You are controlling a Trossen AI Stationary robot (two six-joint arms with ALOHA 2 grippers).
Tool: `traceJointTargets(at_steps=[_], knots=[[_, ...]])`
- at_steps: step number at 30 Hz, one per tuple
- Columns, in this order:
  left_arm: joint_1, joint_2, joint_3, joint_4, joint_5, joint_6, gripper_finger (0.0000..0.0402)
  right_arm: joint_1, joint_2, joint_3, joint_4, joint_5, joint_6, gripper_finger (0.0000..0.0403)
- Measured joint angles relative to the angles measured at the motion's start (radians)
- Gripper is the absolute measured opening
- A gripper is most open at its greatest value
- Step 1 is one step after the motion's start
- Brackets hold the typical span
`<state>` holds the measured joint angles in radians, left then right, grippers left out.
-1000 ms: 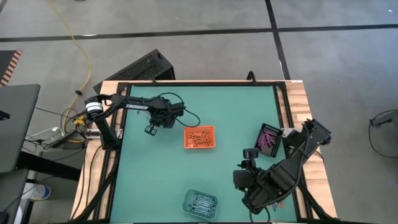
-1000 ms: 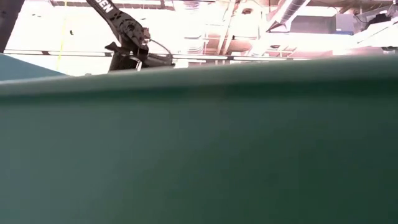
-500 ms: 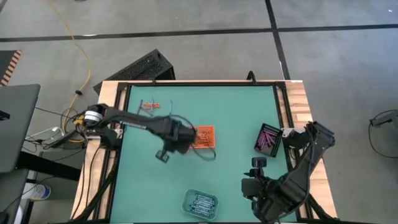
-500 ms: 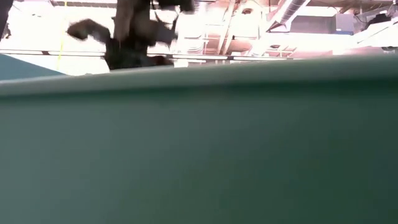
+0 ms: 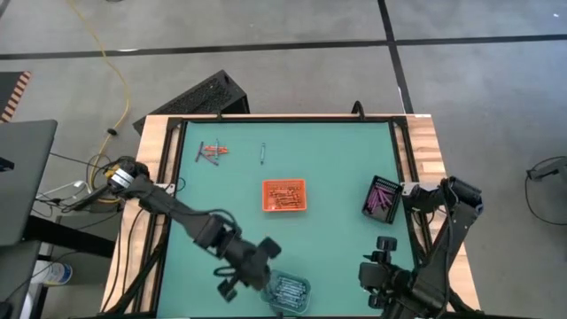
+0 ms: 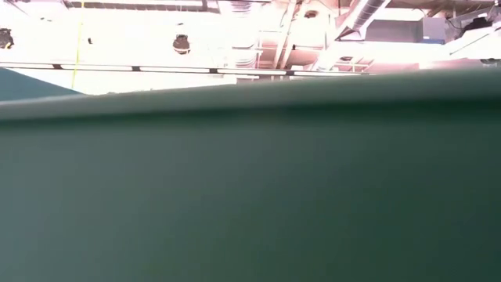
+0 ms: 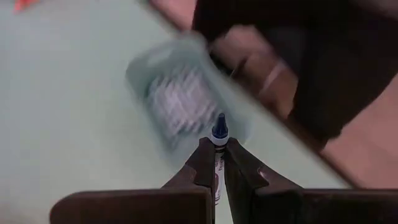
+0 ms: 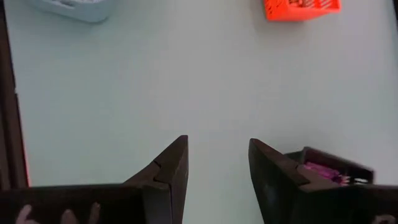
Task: Sort crayons
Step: Put the blue crayon into the blue bin
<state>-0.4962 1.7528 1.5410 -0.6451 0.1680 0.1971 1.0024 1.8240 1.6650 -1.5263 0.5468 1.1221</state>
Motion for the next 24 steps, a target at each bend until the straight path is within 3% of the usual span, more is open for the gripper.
traceJointTargets(at_steps=[8, 24], knots=[[-0.077, 0.0, -0.006, 0.231, 0.011, -0.056, 0.0, 0.041, 0.0, -0.044, 0.052, 0.029, 0.057, 0.0159], [-0.033, 0.197, 0.051, 0.261, 0.046, -0.038, 0.0, 0.043, 0.0, -0.073, 0.084, 0.034, 0.059, 0.0159]])
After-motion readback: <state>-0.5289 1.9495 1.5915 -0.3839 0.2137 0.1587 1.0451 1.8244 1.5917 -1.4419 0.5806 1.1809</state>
